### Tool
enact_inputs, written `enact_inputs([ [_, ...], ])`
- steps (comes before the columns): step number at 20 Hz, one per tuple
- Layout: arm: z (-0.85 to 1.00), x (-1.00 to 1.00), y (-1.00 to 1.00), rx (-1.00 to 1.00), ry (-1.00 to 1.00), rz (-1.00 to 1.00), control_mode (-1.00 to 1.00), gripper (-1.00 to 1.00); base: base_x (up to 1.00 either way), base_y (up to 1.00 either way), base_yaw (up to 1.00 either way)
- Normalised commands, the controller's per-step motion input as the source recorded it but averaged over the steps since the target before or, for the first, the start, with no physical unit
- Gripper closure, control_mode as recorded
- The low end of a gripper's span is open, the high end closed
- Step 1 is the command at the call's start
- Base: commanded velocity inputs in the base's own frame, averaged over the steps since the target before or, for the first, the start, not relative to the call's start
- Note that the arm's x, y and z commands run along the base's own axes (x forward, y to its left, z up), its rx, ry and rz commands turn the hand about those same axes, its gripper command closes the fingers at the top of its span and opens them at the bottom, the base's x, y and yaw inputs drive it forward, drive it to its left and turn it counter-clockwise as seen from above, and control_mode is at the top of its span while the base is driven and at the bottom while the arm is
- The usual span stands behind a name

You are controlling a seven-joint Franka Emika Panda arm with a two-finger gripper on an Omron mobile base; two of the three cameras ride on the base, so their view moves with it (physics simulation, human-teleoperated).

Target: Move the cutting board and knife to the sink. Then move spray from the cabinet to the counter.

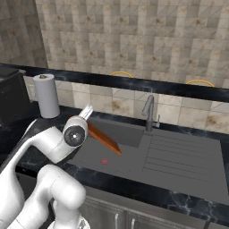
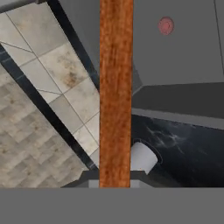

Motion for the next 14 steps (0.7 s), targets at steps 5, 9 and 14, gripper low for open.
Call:
enact_inputs([
  [5,-0.22,0.12,0.17,0.12,0.0,-0.17,-1.0,1.0,0.0,0.0,0.0],
  [9,-0.36,0.11,0.13,0.13,-0.02,-0.1,-1.0,1.0,0.0,0.0,0.0],
  [14,-0.34,0.13,0.11,0.11,-0.11,-0.05,-1.0,1.0,0.0,0.0,0.0],
])
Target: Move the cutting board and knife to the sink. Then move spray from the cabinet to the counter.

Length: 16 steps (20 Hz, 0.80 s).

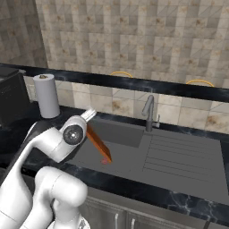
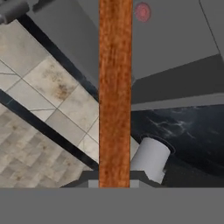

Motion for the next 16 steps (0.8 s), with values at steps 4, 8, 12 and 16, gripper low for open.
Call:
enact_inputs([
  [4,-0.3,0.26,0.09,0.05,-0.14,-0.02,-1.0,1.0,0.0,0.0,0.0],
  [8,-0.26,0.28,0.02,0.0,-0.16,0.0,-1.0,1.0,0.0,0.0,0.0],
  [12,-0.21,0.26,0.02,0.0,-0.05,0.0,-1.0,1.0,0.0,0.0,0.0],
  [16,-0.22,0.22,0.02,0.0,0.0,0.0,-1.0,1.0,0.0,0.0,0.0],
])
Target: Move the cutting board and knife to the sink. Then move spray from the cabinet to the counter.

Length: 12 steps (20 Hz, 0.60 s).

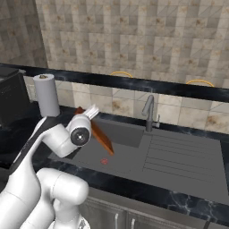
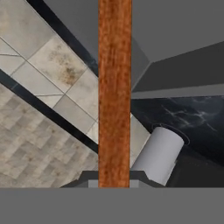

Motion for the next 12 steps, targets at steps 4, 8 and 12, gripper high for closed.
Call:
enact_inputs([
  [4,-0.31,0.21,0.04,0.0,0.0,0.0,-1.0,1.0,0.0,0.0,0.0],
  [8,-0.33,0.23,0.01,-0.01,0.0,0.01,-1.0,1.0,0.0,0.0,0.0],
  [12,-0.37,0.18,0.0,-0.03,0.0,0.03,-1.0,1.0,0.0,0.0,0.0],
])
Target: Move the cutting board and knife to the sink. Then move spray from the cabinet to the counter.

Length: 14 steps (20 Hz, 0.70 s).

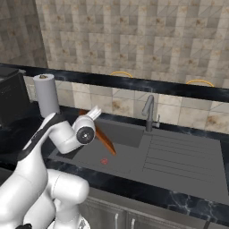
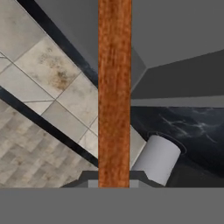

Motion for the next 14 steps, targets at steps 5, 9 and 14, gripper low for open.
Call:
enact_inputs([
  [5,-0.37,0.14,0.0,-0.04,0.0,0.02,-1.0,1.0,0.0,0.0,0.0],
  [9,-0.35,0.08,-0.01,-0.03,0.0,0.02,-1.0,1.0,0.0,0.0,0.0],
  [14,-0.35,0.02,-0.01,0.0,0.0,0.04,-1.0,1.0,0.0,0.0,0.0],
])
